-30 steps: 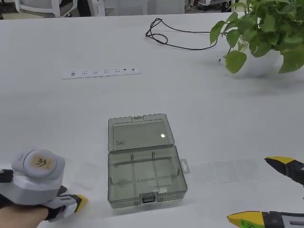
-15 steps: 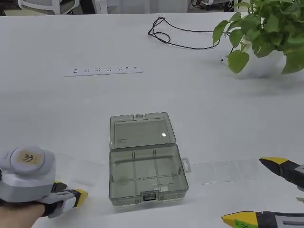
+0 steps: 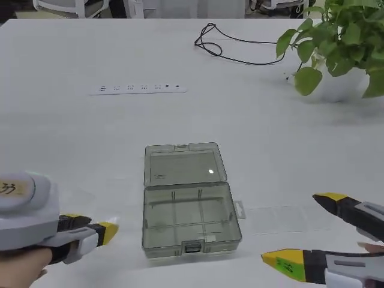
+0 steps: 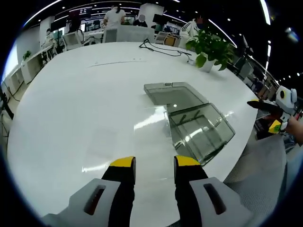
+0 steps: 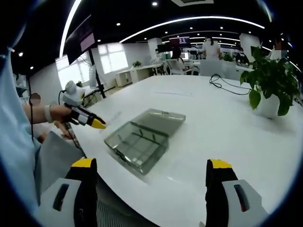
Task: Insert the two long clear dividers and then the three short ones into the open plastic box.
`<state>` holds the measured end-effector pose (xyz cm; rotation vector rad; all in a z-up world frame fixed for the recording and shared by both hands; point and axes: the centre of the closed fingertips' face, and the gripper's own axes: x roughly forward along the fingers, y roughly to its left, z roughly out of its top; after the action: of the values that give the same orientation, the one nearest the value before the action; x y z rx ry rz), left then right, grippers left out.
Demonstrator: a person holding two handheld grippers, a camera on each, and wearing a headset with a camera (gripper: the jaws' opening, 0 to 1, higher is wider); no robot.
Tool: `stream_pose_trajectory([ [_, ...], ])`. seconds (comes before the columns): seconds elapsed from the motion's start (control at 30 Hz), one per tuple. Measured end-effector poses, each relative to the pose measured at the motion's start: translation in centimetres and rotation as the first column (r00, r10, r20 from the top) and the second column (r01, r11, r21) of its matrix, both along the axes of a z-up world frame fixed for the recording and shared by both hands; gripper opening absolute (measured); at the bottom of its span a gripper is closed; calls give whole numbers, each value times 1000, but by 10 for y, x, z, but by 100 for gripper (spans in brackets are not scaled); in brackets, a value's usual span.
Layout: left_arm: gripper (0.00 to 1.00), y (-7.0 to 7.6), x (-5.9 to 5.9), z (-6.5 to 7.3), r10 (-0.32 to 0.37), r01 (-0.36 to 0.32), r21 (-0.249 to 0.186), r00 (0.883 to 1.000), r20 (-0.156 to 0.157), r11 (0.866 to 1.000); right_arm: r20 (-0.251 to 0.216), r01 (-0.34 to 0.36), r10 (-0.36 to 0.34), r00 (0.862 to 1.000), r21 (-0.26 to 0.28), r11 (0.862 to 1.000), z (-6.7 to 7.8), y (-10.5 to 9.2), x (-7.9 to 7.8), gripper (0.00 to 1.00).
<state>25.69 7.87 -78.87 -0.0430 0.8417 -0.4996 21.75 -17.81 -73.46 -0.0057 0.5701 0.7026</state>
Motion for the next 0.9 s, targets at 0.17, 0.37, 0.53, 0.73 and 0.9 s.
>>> stream_pose_trajectory([
  [0.17,30,-12,-1,13,11,-10,-60,1000,19,998,-7,16,-15,1000,57,998,10,11,9,91],
  [0.37,30,-32,2,30,19,-12,-128,998,52,992,-8,-17,18,1000,86,996,22,32,18,76],
  [0.53,30,-48,7,38,19,-6,-167,997,79,986,5,-19,18,1000,167,986,38,53,34,67],
  [0.73,30,-68,6,47,-5,27,-203,994,111,979,-69,33,-13,998,287,957,46,73,49,47],
  [0.9,30,-81,3,51,-23,50,-217,992,125,975,-115,39,-5,993,300,953,39,87,56,35],
])
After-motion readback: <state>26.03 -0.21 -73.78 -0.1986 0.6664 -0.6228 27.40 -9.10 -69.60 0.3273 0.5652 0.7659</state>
